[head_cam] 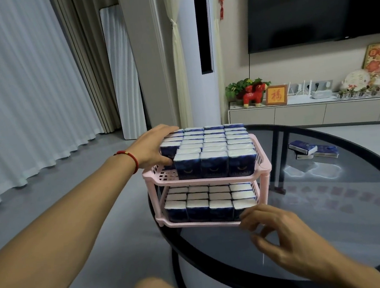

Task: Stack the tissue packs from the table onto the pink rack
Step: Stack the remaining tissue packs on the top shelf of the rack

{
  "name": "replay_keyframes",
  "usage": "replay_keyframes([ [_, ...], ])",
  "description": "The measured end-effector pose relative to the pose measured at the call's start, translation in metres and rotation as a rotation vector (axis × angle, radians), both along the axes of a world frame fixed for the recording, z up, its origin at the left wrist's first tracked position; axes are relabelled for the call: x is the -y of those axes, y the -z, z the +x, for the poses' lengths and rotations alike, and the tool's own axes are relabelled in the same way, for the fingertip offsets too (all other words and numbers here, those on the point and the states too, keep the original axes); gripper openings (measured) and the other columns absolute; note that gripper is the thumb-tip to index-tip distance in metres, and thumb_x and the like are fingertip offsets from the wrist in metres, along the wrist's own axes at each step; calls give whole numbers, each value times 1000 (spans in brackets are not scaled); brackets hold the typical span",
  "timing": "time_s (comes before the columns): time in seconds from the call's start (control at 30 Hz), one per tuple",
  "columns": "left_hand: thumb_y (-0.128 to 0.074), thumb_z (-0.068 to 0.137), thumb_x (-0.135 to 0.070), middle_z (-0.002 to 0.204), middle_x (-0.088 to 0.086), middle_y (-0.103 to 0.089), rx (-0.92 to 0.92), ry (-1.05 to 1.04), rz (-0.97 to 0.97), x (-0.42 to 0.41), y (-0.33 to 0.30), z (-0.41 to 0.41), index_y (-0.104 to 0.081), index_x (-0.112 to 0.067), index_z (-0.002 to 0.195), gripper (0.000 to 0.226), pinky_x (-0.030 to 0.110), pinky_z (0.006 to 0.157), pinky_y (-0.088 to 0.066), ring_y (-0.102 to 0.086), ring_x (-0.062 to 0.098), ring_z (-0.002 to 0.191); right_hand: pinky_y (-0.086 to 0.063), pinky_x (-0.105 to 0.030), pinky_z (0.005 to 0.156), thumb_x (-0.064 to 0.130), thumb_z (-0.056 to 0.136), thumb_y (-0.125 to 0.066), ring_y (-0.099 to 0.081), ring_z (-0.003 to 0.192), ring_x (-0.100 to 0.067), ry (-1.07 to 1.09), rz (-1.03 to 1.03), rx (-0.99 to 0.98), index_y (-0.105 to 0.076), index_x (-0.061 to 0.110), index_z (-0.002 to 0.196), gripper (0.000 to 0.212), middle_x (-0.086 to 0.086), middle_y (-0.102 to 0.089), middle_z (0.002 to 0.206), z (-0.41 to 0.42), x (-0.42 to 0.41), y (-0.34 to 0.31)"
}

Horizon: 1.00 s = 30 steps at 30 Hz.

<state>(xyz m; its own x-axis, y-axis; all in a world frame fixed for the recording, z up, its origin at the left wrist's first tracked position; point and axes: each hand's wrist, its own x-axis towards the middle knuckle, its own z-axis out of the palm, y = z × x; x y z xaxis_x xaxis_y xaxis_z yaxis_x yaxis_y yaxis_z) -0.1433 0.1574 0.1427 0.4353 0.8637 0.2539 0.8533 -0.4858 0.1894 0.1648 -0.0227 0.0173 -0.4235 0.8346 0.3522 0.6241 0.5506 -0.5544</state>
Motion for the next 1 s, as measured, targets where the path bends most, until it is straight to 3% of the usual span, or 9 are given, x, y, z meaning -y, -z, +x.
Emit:
replay_keyframes([
  [0.13,-87,79,-30,141,-1,-45,-27,20,-30,-3,0,-2,-51,-25,144,74,29,102,-38,-46,20,128,-55,-22,80,17,90,-63,-65,102,-6,-10,-6,18,-71,33,103,22,25,-61,118,-1,0,1],
  [0.3,-84,83,-24,150,0,-38,63,47,-117,3,0,-2,-43,-21,150,78,26,109,-31,-36,11,130,-55,-23,80,16,90,-63,-66,98,-7,-3,-3,14,-71,34,102,23,23,-63,115,0,-1,0],
  [0.37,-83,84,-24,157,2,-35,84,38,-131,4,1,-3,-36,-21,155,85,23,110,-25,-33,15,140,-56,-23,80,17,91,-62,-67,97,-7,6,-11,15,-71,35,103,23,22,-64,114,1,-1,0],
  [0.53,-82,84,-22,168,-3,-21,231,-53,-209,16,-1,-10,-27,-30,159,93,39,120,-26,-24,23,153,-57,-24,78,21,93,-60,-68,93,-6,62,-61,35,-71,36,103,21,20,-68,107,11,-2,-3],
  [0.6,-75,87,-9,162,1,-34,310,-87,11,39,-4,-9,-40,-27,153,77,44,117,-37,-36,25,146,-59,-25,78,24,94,-62,-68,91,-2,127,-95,51,-73,37,104,20,20,-70,102,21,-4,-4],
  [0.7,-58,84,12,121,7,-64,482,-88,585,98,4,18,-66,-11,119,43,29,100,-51,-61,21,113,-59,-25,83,23,95,-65,-68,89,1,301,-131,59,-74,36,108,20,19,-71,102,48,-18,3],
  [0.77,-56,80,15,99,6,-66,631,32,673,143,23,57,-68,-6,97,29,28,87,-52,-62,20,94,-58,-26,86,20,96,-65,-66,90,-1,453,-147,43,-73,29,112,20,13,-72,108,71,-33,13],
  [0.87,-62,73,15,97,1,-64,633,381,372,177,74,131,-68,-8,90,29,32,87,-50,-61,21,97,-52,-31,96,21,97,-65,-63,110,-14,632,-221,54,-65,21,127,30,-2,-67,129,106,-55,33],
  [1.0,-59,78,2,124,2,-60,444,546,-118,161,141,217,-67,-12,115,40,35,109,-40,-52,20,121,-47,-40,105,23,94,-66,-55,126,-28,789,-244,96,-57,14,138,45,-13,-56,141,141,-72,56],
])
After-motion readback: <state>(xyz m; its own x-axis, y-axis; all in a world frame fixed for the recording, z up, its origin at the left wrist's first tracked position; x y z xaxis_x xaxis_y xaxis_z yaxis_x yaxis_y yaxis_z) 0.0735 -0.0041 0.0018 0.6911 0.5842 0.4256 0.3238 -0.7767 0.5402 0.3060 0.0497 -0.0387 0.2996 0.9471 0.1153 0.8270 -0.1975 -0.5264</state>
